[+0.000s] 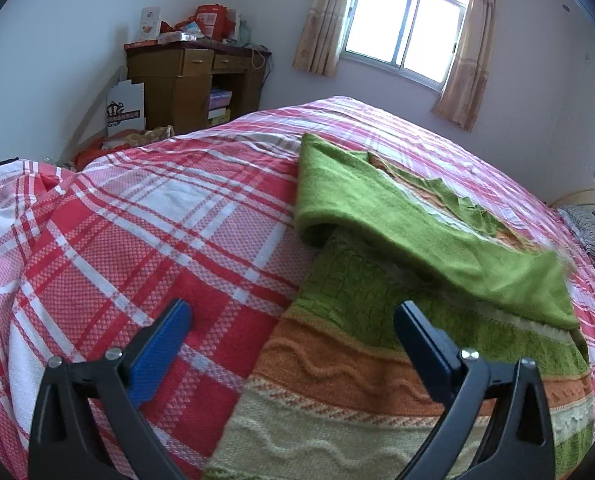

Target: Fold small clothes

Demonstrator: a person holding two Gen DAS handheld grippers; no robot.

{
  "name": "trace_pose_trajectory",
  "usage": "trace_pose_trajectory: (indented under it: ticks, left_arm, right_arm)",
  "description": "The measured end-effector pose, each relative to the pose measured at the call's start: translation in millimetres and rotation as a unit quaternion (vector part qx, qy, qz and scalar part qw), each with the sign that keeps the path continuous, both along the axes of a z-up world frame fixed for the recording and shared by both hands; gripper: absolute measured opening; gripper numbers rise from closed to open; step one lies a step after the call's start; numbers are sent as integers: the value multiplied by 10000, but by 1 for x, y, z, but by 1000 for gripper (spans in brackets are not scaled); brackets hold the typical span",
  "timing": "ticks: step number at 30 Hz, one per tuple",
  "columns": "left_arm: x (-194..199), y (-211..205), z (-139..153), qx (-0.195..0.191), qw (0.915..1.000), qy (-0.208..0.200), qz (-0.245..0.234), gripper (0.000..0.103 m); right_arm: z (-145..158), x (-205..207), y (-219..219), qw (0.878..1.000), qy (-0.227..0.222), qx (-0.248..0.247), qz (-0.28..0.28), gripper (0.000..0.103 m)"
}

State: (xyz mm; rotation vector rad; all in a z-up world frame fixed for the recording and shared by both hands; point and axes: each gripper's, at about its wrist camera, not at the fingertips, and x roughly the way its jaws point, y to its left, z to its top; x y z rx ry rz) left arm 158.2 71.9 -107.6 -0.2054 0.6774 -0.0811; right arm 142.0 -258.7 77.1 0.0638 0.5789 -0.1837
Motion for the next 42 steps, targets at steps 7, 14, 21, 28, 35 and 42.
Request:
trace_pose_trajectory:
  ticks: [7,14,21,28,35,42]
  left_arm:
    - [1,-2,0,78,10000,29,22,103]
    - [2,-2,0,122,9999,42,33,103]
    - [2,-3,0,119,9999,40,31,103]
    - [2,-3,0,110,9999,36,30,103]
    - [2,-3,0,112,9999,29,33,103]
    - [2,-3,0,147,9999,46,39,103]
  right_arm:
    - [-69,-20,-57,9911,690,1119,-212,3]
    - [-110,-15,-41,9730,1095,2030,49,4]
    - [-129,-8,-29,9665,1168,2279,193,4]
    - [-112,-16,-40,9692,912,2282,123,67]
    - [-124,4,-22,9770,1298,1689,102,50]
    - [-123,11,8,9868,1495,601,142,6]
